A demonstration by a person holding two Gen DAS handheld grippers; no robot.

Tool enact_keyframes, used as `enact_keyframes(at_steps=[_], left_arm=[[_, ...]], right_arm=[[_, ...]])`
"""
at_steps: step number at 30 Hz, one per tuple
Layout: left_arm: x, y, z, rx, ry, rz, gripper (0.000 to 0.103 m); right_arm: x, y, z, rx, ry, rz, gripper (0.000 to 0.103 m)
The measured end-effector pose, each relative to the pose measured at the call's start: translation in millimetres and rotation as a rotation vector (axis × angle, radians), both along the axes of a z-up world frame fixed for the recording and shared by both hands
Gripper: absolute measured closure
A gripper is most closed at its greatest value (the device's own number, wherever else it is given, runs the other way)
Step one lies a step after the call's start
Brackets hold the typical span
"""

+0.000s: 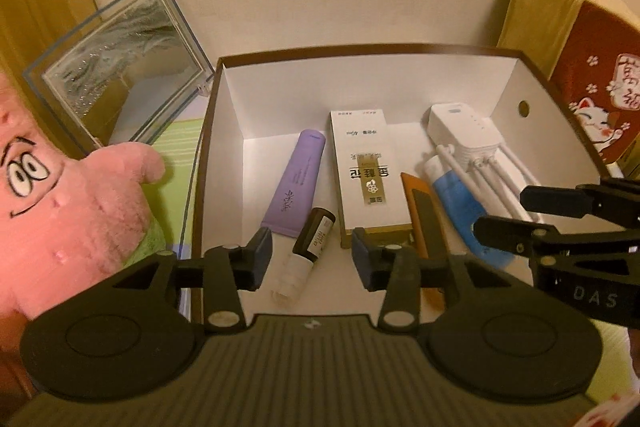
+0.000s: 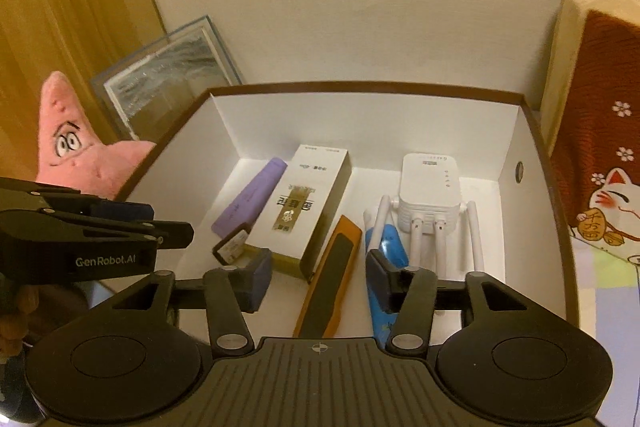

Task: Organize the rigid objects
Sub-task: 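Move both tools back toward the remaining items on the table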

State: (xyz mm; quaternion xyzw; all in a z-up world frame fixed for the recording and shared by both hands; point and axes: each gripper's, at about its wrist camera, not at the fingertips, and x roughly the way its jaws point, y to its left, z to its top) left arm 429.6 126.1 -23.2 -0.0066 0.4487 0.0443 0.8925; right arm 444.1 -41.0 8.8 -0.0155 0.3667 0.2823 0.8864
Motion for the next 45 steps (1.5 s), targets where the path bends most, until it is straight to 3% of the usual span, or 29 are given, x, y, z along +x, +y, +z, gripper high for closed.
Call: enact_keyframes(at_steps=[11,23,45], left_arm=[[-51,-2,30,-0.031,-0.059,0.013,0.059],[-121,-11,47,-0.050,-0.096,0.016,0.055],[-235,-36,36,-0.092,-0.066,0.042,0.053]], right_arm=[[-46,-29,22,0.070,-0.039,-0.039,0.037],[-109,-50,28,0.078,-0.034,-0.065,0.034],[-214,-78,6,0.033,0.039,-0.044,0.034]])
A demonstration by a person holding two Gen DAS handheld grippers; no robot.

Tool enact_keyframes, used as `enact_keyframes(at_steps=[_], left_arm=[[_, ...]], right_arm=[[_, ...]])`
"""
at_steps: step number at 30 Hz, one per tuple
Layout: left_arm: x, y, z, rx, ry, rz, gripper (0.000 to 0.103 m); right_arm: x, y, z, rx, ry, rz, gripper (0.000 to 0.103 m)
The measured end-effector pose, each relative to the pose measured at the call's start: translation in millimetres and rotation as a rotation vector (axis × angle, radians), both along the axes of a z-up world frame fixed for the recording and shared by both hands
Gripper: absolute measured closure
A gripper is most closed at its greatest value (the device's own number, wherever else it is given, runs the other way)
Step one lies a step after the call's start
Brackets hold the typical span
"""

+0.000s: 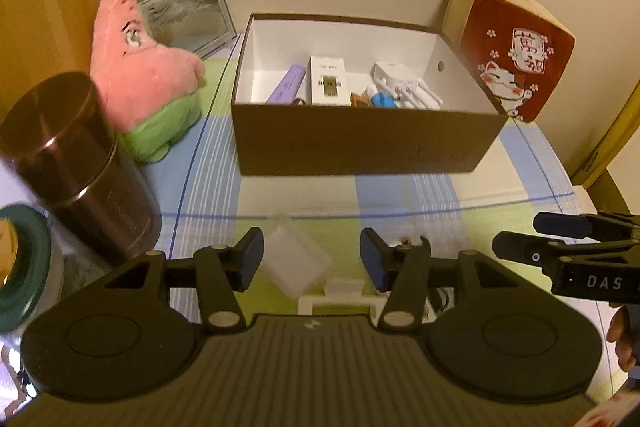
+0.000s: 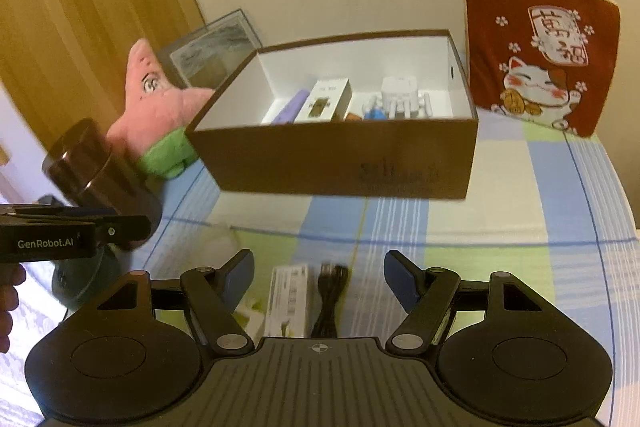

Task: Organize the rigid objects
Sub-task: 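Move both tools back toward the remaining items on the table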

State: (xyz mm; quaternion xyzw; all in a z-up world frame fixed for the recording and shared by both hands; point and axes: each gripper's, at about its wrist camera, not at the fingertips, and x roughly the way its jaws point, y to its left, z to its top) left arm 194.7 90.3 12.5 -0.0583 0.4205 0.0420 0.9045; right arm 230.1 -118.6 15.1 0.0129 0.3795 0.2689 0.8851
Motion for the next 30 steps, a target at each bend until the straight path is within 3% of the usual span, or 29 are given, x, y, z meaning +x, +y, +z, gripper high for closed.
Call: enact_keyframes(at_steps=[12,30], left_arm=[[-44,-5,-14,-0.004,0.044,0.007,0.052],[-71,-21,-39,-0.025,0.111,-0.004,0.051]], right_arm=[[-38,-4,-11,-0.030,0.030,0.019,0.034],[-64,-1,-34,-0.075,0.083,0.045,0.034]])
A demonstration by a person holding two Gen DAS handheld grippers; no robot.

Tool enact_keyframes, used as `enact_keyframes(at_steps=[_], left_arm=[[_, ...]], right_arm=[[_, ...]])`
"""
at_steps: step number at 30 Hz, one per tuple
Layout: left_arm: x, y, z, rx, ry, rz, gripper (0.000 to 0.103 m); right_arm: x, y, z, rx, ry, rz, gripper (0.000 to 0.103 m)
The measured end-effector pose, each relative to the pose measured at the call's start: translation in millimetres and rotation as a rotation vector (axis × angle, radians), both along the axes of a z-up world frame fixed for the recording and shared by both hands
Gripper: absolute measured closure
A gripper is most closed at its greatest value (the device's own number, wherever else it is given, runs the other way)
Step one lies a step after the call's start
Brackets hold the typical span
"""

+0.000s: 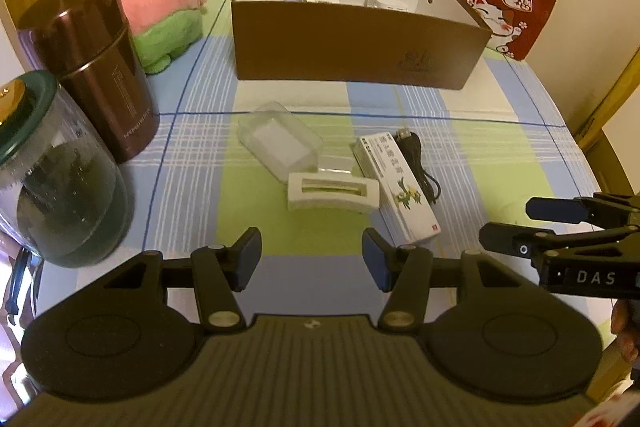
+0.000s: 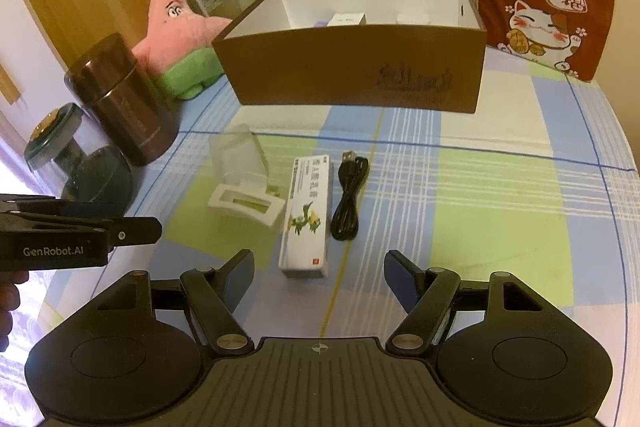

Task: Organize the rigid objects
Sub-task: 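Move both tools back toward the remaining items on the table, then grasp the white plastic holder with the left tool while the right tool grasps the white medicine box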

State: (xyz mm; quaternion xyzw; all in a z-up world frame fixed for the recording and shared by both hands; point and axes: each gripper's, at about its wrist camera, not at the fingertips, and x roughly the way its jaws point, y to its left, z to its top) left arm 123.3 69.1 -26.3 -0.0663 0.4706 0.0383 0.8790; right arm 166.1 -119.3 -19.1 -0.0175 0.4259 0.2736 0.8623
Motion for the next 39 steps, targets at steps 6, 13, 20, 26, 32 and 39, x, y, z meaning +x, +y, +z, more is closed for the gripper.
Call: enact_keyframes(at_steps=[6,13,20,26,32,39], left_arm=[[-2,-3,-5,-0.001,0.011,0.000,0.051],[-3,-6,-9,-0.005,0.021,-0.003,0.051],[0,-8,-16,-0.004,0.030,-0.002,0.051],[3,-8,-22,-0.003,0.037,-0.009,0.051],[8,-7,-28,-0.002,0.043,-0.014,0.051],[14,-1,-37,0.011,0.029,-0.027,0.050]], right_arm=[[-2,2,-5,-0.008,0.011,0.006,0.034],[-3,5,-11,-0.022,0.023,0.011,0.034],[-2,10,-19,-0.039,0.027,0.026,0.034],[1,18,-26,-0.050,0.015,0.044,0.034],[6,26,-34,-0.067,0.006,0.059,0.035],[13,44,-44,-0.103,-0.033,0.102,0.035]])
